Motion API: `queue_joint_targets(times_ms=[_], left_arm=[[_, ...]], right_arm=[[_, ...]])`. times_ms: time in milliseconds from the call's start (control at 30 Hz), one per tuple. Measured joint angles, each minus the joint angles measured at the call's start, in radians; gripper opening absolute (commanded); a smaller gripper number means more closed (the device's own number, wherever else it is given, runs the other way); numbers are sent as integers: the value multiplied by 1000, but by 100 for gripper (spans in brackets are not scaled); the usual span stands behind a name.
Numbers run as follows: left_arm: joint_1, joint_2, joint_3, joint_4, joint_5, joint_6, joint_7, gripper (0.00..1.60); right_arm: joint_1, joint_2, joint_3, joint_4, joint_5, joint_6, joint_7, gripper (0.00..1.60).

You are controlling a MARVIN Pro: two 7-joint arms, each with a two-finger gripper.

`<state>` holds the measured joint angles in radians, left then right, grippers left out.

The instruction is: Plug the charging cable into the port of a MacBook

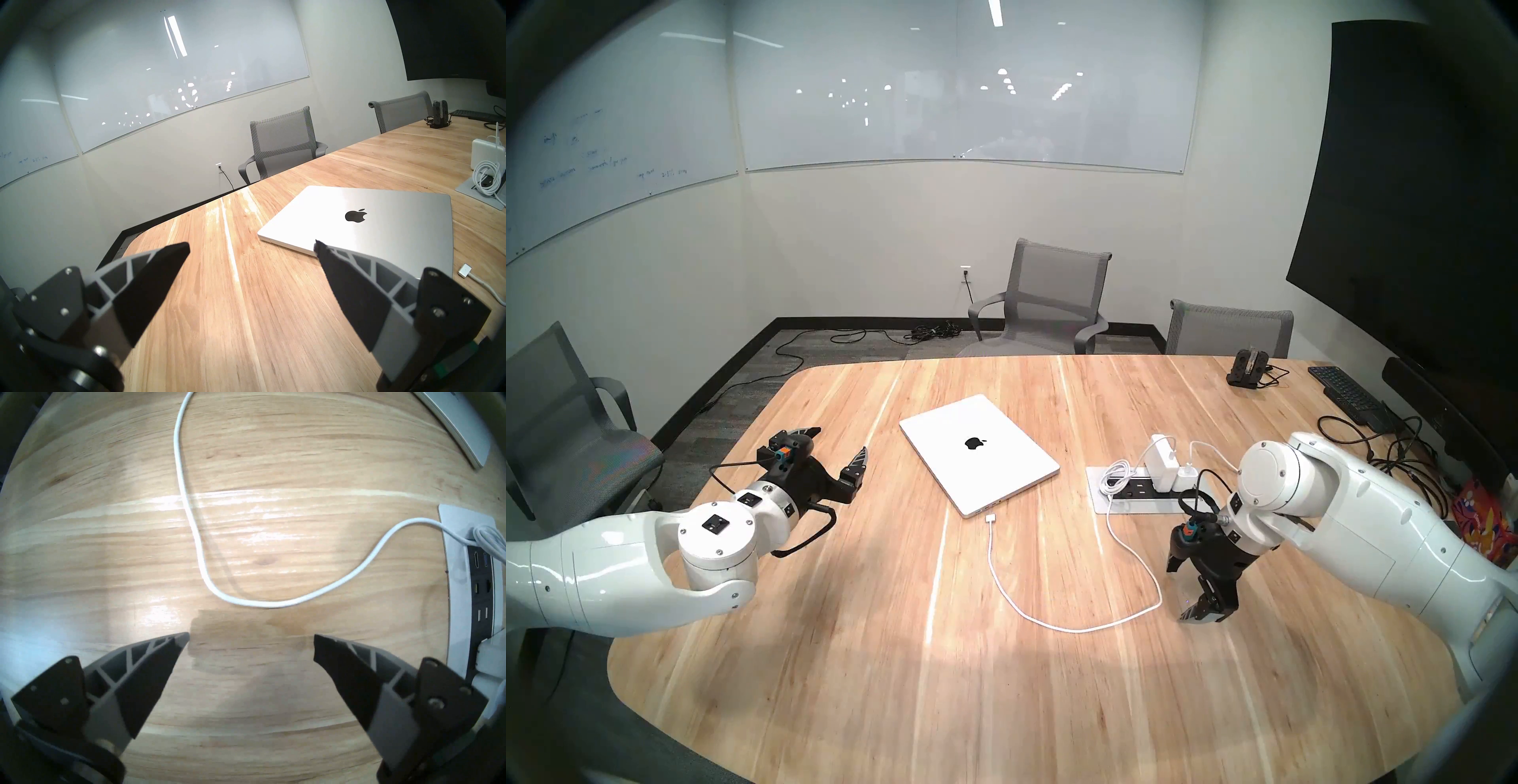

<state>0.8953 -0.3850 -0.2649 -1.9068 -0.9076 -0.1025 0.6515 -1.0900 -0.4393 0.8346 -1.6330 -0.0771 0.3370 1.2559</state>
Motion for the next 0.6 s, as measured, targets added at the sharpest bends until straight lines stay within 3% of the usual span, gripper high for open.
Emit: queue_joint_targets(times_ms=[600], left_arm=[[0, 0, 0, 0, 0, 0, 0, 160]], right_arm=[[1, 4, 14, -14, 19, 0, 13, 160]])
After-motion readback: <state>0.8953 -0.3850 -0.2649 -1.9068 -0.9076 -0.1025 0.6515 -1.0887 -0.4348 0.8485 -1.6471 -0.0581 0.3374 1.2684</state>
